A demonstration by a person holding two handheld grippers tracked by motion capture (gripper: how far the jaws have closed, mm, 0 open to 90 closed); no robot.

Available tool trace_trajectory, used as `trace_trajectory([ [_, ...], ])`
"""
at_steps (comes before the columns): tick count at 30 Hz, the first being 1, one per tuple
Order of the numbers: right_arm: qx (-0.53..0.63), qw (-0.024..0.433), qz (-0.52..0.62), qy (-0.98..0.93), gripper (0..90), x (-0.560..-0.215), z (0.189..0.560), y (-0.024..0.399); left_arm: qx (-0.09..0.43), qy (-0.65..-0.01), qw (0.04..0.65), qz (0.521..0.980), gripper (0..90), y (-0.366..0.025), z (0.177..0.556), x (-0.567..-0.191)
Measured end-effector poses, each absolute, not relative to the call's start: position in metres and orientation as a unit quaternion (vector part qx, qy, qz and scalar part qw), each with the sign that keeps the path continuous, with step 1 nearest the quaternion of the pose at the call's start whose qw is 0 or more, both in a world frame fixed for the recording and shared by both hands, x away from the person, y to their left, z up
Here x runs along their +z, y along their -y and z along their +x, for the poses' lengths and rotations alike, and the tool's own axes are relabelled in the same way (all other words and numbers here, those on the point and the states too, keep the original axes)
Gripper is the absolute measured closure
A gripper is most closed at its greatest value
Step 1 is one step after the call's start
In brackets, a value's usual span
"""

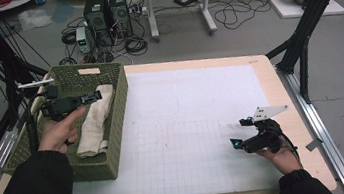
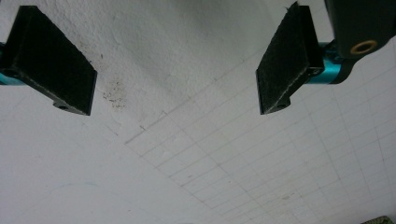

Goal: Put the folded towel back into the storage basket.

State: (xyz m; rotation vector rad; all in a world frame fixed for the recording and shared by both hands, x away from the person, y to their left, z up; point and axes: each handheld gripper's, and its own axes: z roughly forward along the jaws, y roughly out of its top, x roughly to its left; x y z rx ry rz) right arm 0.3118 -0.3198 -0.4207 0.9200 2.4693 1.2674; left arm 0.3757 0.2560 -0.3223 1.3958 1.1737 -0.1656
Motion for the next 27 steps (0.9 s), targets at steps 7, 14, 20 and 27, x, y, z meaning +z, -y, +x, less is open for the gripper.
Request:
trace_trajectory([
  [7, 0.433, 0.109, 0.314, -0.838, 11.5, -0.419, 0.312, 0.32, -0.075, -0.501, 0.613, 0.606, 35.4, -0.239, 0.375, -0.318],
  [14, 0.436, 0.112, 0.312, -0.836, 11.5, -0.418, 0.313, 0.321, -0.077, -0.492, 0.612, 0.614, 35.4, -0.221, 0.374, -0.315],
  [20, 0.439, 0.113, 0.313, -0.835, 11.5, -0.416, 0.313, 0.321, -0.078, -0.487, 0.615, 0.615, 35.3, -0.209, 0.373, -0.312],
  [27, 0.442, 0.113, 0.311, -0.834, 11.5, -0.415, 0.313, 0.321, -0.077, -0.483, 0.615, 0.618, 35.2, -0.196, 0.372, -0.311],
])
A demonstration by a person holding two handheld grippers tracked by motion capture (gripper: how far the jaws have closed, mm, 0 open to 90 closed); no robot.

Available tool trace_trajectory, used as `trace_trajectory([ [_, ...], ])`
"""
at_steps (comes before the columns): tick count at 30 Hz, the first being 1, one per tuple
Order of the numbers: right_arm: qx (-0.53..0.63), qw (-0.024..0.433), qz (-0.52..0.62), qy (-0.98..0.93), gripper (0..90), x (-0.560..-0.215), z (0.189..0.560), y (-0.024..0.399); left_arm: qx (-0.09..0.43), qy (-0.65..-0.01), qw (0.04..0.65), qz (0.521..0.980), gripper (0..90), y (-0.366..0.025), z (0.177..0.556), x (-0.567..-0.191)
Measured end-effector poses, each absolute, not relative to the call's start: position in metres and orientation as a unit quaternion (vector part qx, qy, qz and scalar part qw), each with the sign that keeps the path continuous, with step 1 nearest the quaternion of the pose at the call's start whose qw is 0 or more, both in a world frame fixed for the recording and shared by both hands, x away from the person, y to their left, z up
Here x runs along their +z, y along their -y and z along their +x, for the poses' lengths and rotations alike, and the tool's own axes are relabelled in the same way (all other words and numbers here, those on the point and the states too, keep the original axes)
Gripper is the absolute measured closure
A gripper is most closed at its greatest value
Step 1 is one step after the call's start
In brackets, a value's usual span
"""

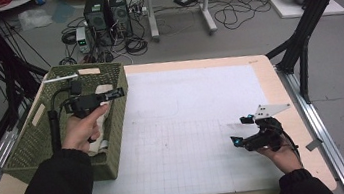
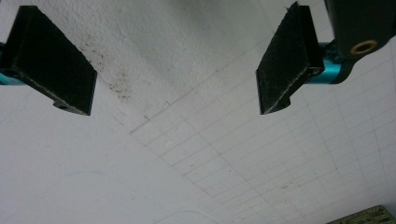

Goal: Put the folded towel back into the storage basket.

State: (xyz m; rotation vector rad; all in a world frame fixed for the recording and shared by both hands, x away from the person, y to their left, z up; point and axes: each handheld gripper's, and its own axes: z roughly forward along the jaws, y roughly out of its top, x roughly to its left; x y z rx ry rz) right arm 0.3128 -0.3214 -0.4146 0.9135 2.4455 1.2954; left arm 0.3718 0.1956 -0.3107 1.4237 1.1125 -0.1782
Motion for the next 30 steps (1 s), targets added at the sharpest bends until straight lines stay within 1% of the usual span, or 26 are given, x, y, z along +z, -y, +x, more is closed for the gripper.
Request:
trace_trajectory([
  [14, 0.446, 0.116, 0.312, -0.831, 11.5, -0.412, 0.313, 0.322, -0.085, -0.474, 0.615, 0.625, 34.8, -0.167, 0.37, -0.312],
  [30, 0.451, 0.118, 0.31, -0.829, 11.5, -0.411, 0.314, 0.323, -0.072, -0.467, 0.612, 0.635, 34.4, -0.131, 0.367, -0.313],
])
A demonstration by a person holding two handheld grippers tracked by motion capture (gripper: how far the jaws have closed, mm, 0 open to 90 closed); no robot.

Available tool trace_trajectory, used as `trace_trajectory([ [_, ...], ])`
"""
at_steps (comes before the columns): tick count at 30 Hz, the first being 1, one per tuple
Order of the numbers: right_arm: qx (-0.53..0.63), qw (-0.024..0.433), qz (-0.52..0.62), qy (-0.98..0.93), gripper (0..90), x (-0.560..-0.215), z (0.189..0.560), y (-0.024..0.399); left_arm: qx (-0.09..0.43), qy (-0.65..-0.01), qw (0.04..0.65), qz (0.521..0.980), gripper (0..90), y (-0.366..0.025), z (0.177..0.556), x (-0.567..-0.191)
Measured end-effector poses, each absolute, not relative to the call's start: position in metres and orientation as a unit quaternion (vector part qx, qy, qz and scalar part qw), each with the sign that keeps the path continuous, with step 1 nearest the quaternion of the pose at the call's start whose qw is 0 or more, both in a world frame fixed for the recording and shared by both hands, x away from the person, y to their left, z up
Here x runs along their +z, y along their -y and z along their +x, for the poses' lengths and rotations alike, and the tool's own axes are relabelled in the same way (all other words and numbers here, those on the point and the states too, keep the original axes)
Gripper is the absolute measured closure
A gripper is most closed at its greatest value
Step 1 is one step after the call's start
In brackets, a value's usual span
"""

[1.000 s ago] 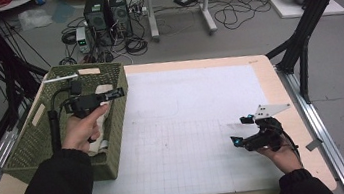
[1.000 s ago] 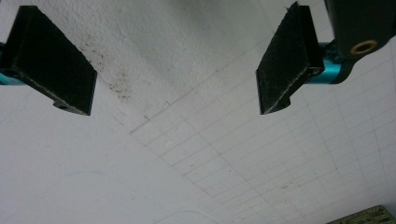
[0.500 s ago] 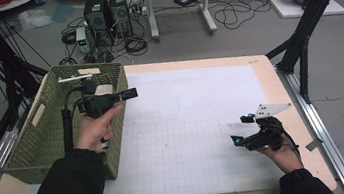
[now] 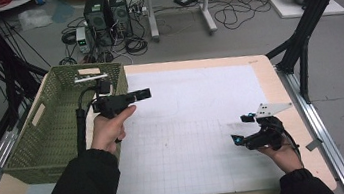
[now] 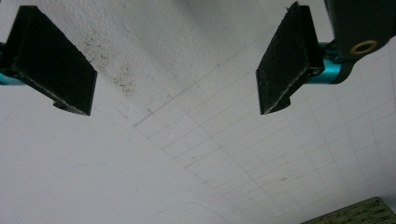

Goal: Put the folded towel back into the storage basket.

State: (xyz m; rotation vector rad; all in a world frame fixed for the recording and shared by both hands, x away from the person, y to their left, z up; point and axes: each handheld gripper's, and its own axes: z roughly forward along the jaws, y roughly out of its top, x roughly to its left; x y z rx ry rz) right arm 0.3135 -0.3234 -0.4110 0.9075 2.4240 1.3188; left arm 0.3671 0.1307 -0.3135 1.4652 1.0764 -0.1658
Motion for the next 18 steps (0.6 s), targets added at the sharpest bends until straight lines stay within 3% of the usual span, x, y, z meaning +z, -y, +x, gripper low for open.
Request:
trace_trajectory([
  [18, 0.457, 0.119, 0.31, -0.825, 11.5, -0.409, 0.313, 0.324, -0.045, -0.461, 0.607, 0.646, 34.4, -0.094, 0.36, -0.325],
])
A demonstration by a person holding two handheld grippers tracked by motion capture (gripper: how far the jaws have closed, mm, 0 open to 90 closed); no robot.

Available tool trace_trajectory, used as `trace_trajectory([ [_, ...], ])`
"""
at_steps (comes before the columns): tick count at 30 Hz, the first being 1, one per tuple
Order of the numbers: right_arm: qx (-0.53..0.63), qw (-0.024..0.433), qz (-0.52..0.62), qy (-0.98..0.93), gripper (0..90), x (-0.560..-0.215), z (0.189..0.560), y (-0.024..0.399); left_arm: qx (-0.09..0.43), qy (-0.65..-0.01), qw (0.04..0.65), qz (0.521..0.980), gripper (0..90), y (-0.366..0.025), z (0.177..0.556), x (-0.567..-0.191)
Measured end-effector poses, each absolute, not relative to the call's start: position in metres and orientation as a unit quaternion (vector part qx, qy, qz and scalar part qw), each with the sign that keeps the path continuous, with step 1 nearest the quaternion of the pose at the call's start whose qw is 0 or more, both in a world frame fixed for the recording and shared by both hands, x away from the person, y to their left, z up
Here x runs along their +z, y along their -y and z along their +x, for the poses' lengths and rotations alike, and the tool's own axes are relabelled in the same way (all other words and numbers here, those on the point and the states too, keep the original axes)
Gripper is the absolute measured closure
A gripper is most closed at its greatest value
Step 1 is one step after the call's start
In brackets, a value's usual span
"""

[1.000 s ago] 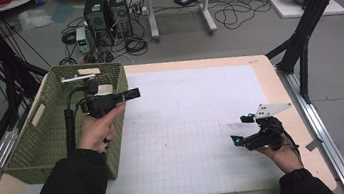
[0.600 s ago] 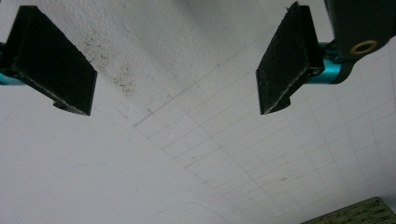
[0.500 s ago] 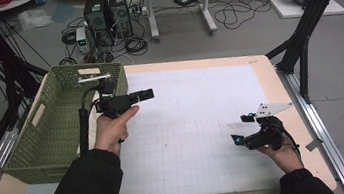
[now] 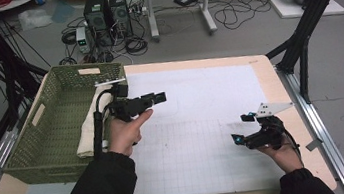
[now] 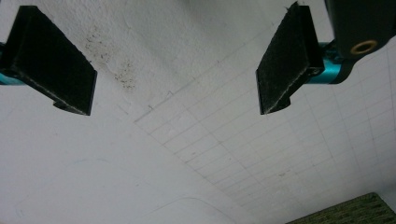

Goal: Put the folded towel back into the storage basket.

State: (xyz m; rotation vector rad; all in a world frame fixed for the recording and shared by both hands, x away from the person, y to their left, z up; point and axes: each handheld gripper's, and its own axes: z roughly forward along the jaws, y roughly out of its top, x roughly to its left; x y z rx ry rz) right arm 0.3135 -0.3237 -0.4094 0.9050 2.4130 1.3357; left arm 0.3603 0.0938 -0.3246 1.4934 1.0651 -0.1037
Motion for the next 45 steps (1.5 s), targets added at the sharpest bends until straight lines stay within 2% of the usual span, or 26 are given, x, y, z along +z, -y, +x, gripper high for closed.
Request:
trace_trajectory([
  [23, 0.46, 0.119, 0.31, -0.823, 11.5, -0.408, 0.313, 0.324, 0.012, -0.46, 0.595, 0.659, 34.3, -0.068, 0.346, -0.342],
  [45, 0.464, 0.121, 0.311, -0.821, 11.5, -0.406, 0.313, 0.326, 0.065, -0.452, 0.563, 0.689, 34.2, -0.063, 0.336, -0.358],
])
